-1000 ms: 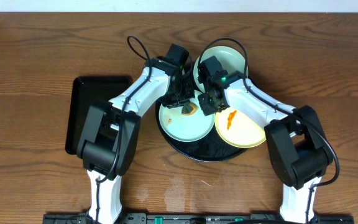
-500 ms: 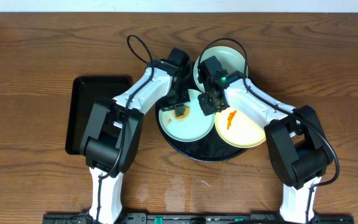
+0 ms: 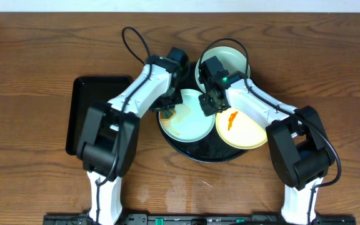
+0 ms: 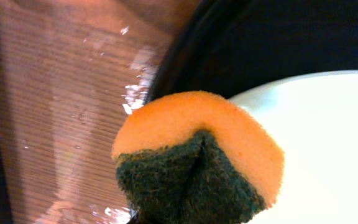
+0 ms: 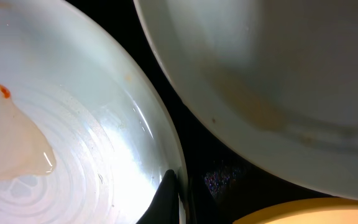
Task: Clean dirty plates on tray and stack at the side
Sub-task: 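Scrub the plate surface with the sponge using the left gripper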
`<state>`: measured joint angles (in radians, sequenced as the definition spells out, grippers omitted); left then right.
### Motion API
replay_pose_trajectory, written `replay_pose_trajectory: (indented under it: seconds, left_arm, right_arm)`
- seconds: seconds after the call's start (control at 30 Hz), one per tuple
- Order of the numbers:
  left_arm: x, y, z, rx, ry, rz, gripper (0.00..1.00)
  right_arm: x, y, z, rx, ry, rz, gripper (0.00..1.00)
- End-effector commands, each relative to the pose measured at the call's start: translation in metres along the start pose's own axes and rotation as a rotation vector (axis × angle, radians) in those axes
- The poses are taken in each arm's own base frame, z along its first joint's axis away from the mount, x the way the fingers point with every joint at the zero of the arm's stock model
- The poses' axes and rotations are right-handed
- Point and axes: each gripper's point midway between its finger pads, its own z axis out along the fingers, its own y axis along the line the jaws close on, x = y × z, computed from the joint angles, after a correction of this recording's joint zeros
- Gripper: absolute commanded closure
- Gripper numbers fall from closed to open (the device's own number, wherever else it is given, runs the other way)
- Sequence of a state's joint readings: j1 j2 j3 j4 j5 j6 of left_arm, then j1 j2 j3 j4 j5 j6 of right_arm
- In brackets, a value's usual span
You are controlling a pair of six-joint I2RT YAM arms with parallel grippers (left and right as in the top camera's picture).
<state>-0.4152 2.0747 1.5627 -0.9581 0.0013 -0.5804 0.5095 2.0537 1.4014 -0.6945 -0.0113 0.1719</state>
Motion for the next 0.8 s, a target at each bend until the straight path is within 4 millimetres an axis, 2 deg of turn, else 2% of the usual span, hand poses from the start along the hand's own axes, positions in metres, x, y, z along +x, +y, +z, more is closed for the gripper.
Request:
replay_pose_trajectory:
  seconds: [0.0, 0.23, 0.6, 0.77]
  left_arm:
    - [-0.007, -0.025, -0.025, 0.157, -0.021, -0.013, 0.92]
    - [0.001, -0.066, -0.005, 0.334, 0.041, -0.006, 0.92]
    - [-0.003, -0.078, 0.033, 0.337, 0.075, -0.067, 0.92]
    - [0.0, -0.068, 0.047, 0.278, 0.084, -0.056, 0.92]
  right_arm:
    - [0.016, -0.006, 0.015, 0.039, 0.059, -0.006, 0.99]
    - [0.015, -0.006, 0.015, 0.039, 0.058, -0.006, 0.99]
    - [0.016, -0.006, 0.015, 0.039, 0.058, -0.006, 0.99]
    - [0.016, -0.006, 0.015, 0.04, 0.059, -0.006, 0.99]
